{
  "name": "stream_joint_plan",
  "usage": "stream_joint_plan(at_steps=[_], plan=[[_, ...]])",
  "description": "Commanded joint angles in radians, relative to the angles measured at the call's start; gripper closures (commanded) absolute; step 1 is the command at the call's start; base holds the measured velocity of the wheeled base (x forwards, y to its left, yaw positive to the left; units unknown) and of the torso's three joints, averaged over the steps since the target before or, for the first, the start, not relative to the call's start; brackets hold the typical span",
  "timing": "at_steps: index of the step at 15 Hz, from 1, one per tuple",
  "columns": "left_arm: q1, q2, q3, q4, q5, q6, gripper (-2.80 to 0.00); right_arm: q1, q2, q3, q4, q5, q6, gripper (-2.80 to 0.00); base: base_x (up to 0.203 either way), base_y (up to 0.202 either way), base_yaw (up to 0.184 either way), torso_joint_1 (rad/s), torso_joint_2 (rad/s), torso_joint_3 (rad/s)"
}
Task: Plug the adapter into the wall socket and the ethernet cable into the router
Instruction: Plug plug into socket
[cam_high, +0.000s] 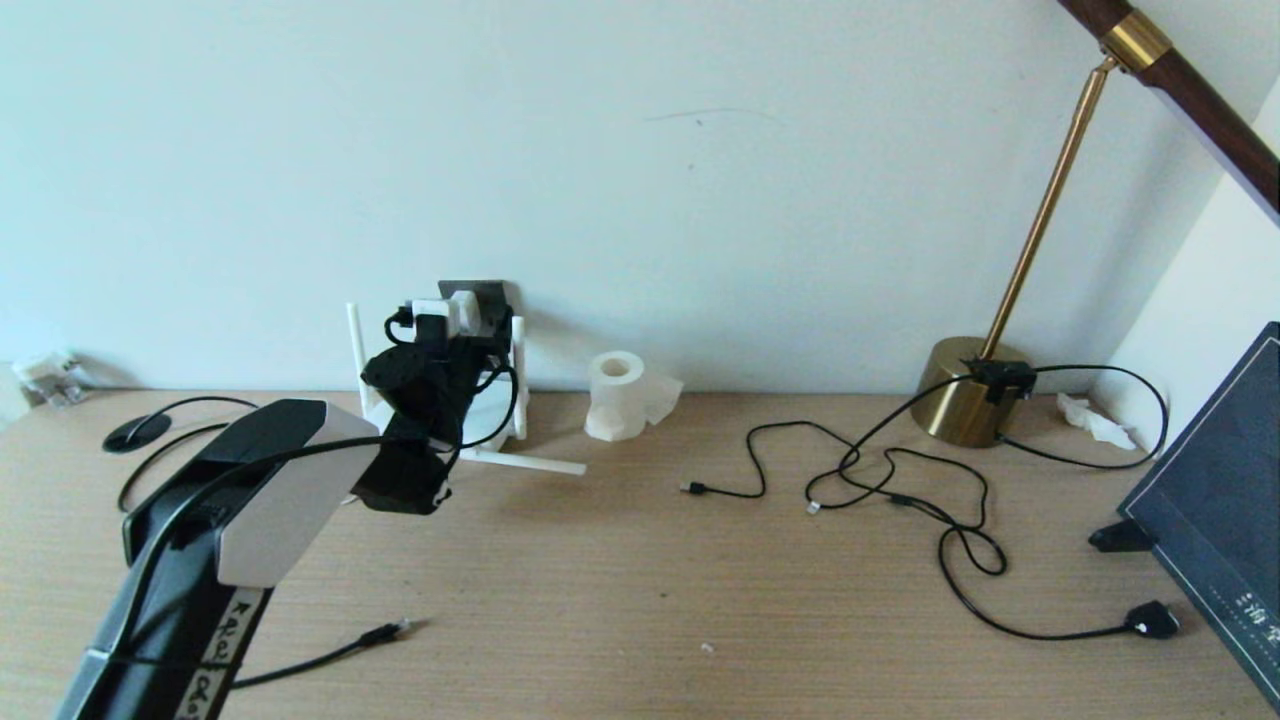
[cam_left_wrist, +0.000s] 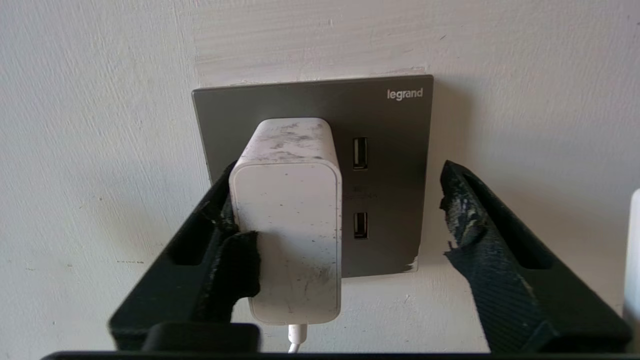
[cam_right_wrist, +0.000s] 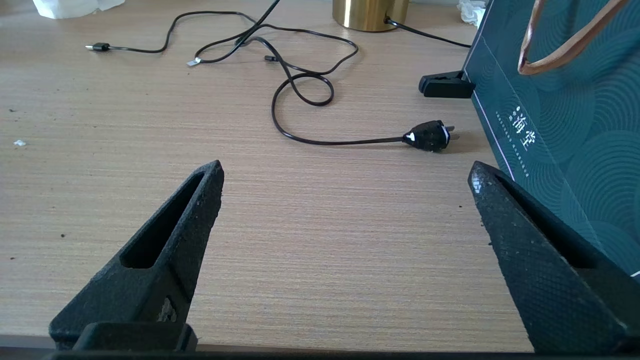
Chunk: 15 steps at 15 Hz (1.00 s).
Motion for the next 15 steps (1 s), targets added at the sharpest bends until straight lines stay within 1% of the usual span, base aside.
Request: stream_joint_plan(at_steps=[1,7,15], plan=[[0.001,-0.010,0.001,-0.013,0.009,0.000,-2.80,0.000,0.001,0.000,0.000,0.000,0.000,-2.80,0.000,0.000,0.000,0.000,0.00,0.000],[-0.001,-0.017,0.009,-0.026,0.011,0.000,-2.80,0.000,0.001,0.000,0.000,0.000,0.000,-2.80,0.000,0.000,0.000,0.000,0.00,0.000],[-0.001,-0.073,0.107,-0.065,0.007,-0.002,-2.80,0.000,0.000,0.000,0.000,0.000,0.000,-2.80,0.000,0.000,0.000,0.004,0.00,-0.001]])
